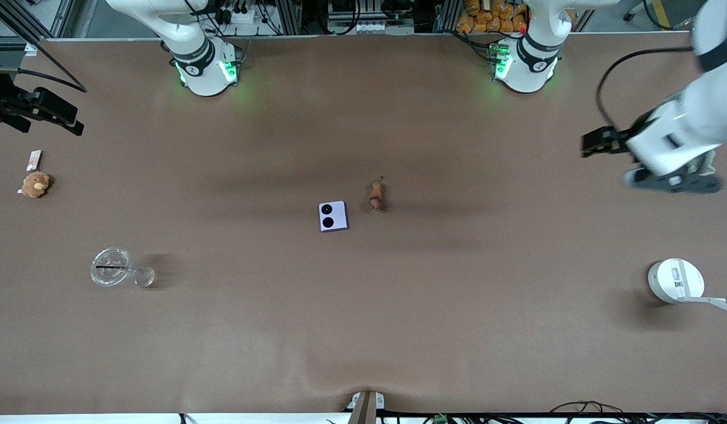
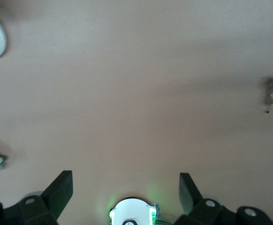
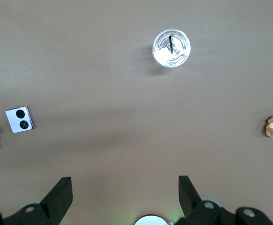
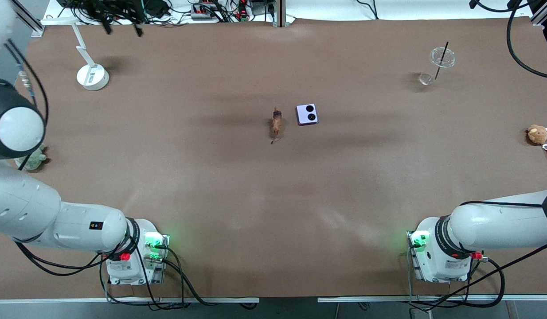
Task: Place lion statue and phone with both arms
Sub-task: 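Move the left gripper over the brown lion statue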
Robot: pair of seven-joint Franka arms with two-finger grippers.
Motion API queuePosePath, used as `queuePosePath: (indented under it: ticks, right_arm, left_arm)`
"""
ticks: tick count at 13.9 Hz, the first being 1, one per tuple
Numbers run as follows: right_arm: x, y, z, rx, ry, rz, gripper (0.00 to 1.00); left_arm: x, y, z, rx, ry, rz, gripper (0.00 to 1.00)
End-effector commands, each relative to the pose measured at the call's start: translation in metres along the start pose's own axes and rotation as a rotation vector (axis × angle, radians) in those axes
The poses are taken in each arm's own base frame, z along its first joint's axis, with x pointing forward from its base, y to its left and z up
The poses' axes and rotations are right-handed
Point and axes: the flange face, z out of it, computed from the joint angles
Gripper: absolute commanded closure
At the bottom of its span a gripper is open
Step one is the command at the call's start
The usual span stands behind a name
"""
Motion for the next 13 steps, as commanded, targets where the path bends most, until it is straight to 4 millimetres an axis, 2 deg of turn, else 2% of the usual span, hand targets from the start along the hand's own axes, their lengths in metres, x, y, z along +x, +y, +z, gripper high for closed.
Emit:
queuePosePath:
  ticks: [1, 3, 5, 9, 11, 13]
  right_arm:
    - [0.000, 0.001, -0.004, 0.003, 0.015, -0.008, 0.00]
    - [0.000, 0.000, -0.003, 0.003, 0.019, -0.009, 0.00]
    - [0.000, 0.002, -0.003, 0.003, 0.019, -0.005, 0.00]
    - [0.001, 0.002, -0.002, 0.003, 0.014, -0.006, 0.00]
    - [0.001, 0.002, -0.002, 0.003, 0.014, -0.006, 0.00]
    - [0.001, 0.002, -0.002, 0.003, 0.014, -0.006, 0.00]
  left_arm:
    - [0.018, 0.038, 0.014, 0.007, -0.020, -0.021, 0.00]
    - [0.033, 0.070, 0.029, 0.016, -0.037, -0.039, 0.00]
    - [0.041, 0.118, 0.051, 0.049, -0.060, -0.030, 0.00]
    - [0.045, 0.193, 0.083, 0.080, -0.033, -0.051, 0.00]
    - [0.040, 0.240, 0.102, 0.092, -0.018, -0.036, 0.00]
    - [0.038, 0.292, 0.133, 0.100, 0.019, -0.050, 0.00]
